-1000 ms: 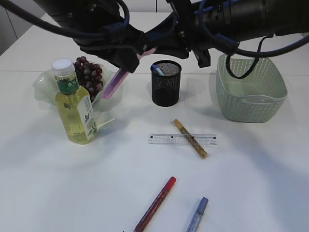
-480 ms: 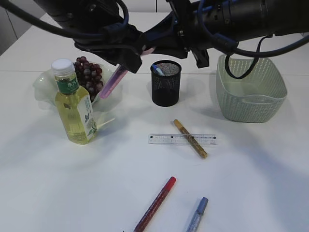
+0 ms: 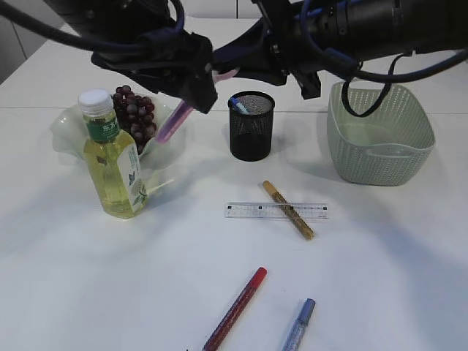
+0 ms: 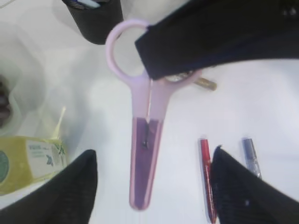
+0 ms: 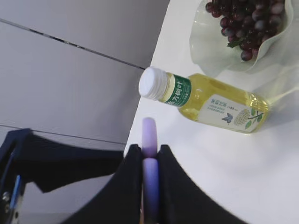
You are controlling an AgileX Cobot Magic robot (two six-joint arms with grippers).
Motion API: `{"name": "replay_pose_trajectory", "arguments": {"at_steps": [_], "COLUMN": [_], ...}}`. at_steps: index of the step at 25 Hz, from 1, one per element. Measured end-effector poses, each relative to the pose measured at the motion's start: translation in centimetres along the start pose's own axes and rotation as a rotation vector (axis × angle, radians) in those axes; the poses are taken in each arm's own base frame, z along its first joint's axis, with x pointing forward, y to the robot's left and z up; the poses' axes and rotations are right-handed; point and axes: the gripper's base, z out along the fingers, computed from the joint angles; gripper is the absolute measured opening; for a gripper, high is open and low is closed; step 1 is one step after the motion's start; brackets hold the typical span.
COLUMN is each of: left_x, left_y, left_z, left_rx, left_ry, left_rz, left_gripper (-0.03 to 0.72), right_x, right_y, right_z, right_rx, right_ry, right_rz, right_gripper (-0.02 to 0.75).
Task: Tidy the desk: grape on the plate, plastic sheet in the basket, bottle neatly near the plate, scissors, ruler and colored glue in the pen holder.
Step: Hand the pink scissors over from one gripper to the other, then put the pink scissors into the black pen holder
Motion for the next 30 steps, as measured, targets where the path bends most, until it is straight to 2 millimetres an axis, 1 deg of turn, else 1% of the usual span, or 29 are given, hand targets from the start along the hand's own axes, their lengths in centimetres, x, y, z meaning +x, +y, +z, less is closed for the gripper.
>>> {"name": "replay_pose_trajectory", "arguments": {"at_steps": [1, 3, 5, 7, 9, 11, 14, 16, 19, 22, 25, 28, 30], "left_x": [0.1, 0.4, 0.6, 1.0, 1.4, 1.8, 2.0, 2.2, 3.1, 4.6, 6.3, 7.9, 8.6], "left_y": [0.0, 0.1, 0.3, 0.4, 0.5, 0.7, 0.8, 0.8, 1.6, 3.1, 5.1, 7.1, 8.0], "left_z": [-0.5, -1.4, -2.5, -3.2, -3.7, -3.9, -4.0, -3.8, -2.9, -1.7, -1.3, -2.0, -2.6], "left_rx": [0.000, -0.012, -0.025, -0.040, -0.052, -0.066, -0.076, -0.078, -0.077, -0.069, -0.066, -0.093, -0.107], "left_ry": [0.005, 0.011, 0.014, 0.038, 0.066, 0.105, 0.131, 0.140, 0.173, 0.194, 0.201, 0.199, 0.187], "left_rz": [0.000, 0.007, 0.015, 0.021, 0.025, 0.029, 0.032, 0.031, 0.004, -0.064, -0.159, -0.235, -0.271], "left_gripper": [0.536, 0.440, 0.321, 0.191, 0.102, 0.048, 0.025, 0.022, 0.019, 0.018, 0.018, 0.018, 0.018], "right_x": [-0.1, -0.4, -0.6, -0.9, -1.3, -1.7, -2.6, -3.2, -4.1, -5.2, -6.6, -7.7, -8.3], "right_y": [-0.1, -0.3, -0.4, -0.6, -1.0, -1.4, -2.3, -3.1, -3.8, -4.0, -4.5, -5.2, -5.9], "right_z": [0.0, 0.0, 0.0, -0.1, -0.3, -0.6, -1.4, -1.5, -1.2, -0.7, -0.2, 0.1, 0.4], "right_rx": [0.009, 0.029, 0.049, 0.071, 0.099, 0.122, 0.162, 0.193, 0.230, 0.252, 0.304, 0.372, 0.411], "right_ry": [-0.012, -0.041, -0.068, -0.095, -0.130, -0.157, -0.205, -0.230, -0.245, -0.246, -0.259, -0.274, -0.286], "right_rz": [0.000, -0.004, -0.020, -0.031, -0.040, -0.051, -0.061, -0.074, -0.121, -0.179, -0.261, -0.341, -0.373], "right_gripper": [0.050, 0.050, 0.050, 0.050, 0.050, 0.050, 0.050, 0.050, 0.050, 0.050, 0.050, 0.050, 0.050]}}
